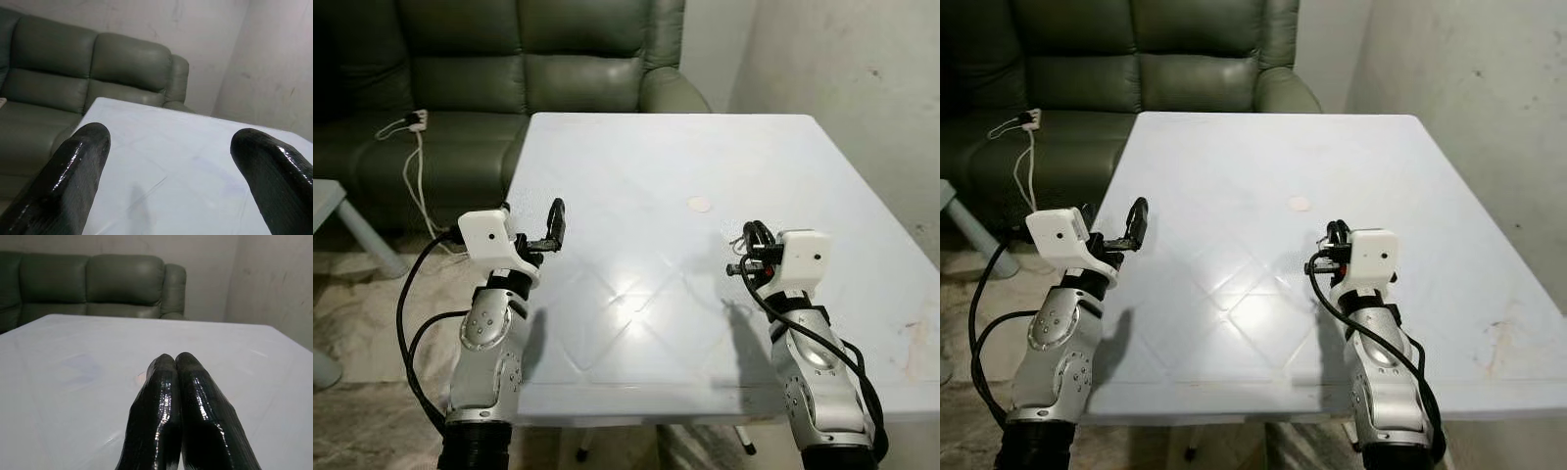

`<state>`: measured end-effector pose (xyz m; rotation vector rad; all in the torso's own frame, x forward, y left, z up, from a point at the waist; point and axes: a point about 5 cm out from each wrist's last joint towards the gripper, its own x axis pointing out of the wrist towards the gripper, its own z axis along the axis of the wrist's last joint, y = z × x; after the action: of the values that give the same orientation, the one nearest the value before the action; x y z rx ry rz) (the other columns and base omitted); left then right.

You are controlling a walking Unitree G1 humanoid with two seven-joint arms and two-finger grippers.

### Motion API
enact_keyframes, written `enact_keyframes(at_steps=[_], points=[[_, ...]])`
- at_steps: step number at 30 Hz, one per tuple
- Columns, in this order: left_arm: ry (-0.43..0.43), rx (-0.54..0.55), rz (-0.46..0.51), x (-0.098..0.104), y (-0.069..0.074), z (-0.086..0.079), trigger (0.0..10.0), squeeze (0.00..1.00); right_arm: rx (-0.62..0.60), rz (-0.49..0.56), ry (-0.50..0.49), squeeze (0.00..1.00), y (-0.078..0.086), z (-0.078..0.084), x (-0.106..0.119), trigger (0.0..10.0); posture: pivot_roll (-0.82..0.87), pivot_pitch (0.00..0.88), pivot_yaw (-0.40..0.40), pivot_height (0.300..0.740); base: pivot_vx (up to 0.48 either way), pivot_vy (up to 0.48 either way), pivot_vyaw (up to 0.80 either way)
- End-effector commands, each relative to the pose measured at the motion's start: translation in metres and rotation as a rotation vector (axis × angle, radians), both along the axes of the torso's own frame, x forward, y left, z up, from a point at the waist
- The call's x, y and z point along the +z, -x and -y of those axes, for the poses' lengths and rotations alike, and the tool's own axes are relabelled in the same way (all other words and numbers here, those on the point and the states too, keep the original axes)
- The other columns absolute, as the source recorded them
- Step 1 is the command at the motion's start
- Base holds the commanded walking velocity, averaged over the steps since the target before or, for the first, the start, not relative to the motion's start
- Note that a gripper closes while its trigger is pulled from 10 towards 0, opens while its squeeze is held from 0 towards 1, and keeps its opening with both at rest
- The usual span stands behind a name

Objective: Hang keys on a hook

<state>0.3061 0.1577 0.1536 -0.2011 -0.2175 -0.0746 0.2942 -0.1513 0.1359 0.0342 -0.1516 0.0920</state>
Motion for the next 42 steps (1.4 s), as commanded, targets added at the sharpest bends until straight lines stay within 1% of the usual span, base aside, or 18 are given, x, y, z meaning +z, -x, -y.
enact_keyframes(at_steps=[1,3,17,22,28,42], points=[[0.025,-0.025,-0.007,0.000,-0.002,0.009,10.0,0.00,-0.024,0.004,0.019,0.00,0.001,0.009,0.002,10.0,-0.02,0.000,-0.021,0.740,0.000,0.000,-0.77],[0.012,-0.023,-0.005,0.000,-0.002,0.009,10.0,0.00,-0.023,0.003,0.023,0.00,0.001,0.009,0.003,10.0,-0.02,0.000,-0.022,0.740,0.000,0.000,-0.77],[0.006,-0.020,-0.013,-0.003,-0.001,0.011,10.0,0.00,-0.010,0.003,0.033,0.00,0.004,0.008,0.003,10.0,-0.03,0.000,-0.026,0.740,0.000,0.000,-0.77],[0.021,-0.014,-0.033,-0.006,0.001,0.012,10.0,0.00,-0.006,-0.004,0.034,0.00,0.007,0.007,0.001,10.0,-0.03,0.000,-0.027,0.740,0.000,0.000,-0.77],[0.019,-0.004,-0.044,-0.009,0.001,0.014,10.0,0.00,-0.003,-0.008,0.036,0.00,0.008,0.007,0.001,10.0,-0.03,0.000,-0.029,0.740,0.000,0.000,-0.77],[0.030,-0.002,-0.082,-0.017,0.009,0.021,10.0,0.00,-0.005,-0.027,0.033,0.00,0.014,0.008,-0.003,10.0,-0.03,0.000,-0.029,0.740,0.000,0.000,-0.76]])
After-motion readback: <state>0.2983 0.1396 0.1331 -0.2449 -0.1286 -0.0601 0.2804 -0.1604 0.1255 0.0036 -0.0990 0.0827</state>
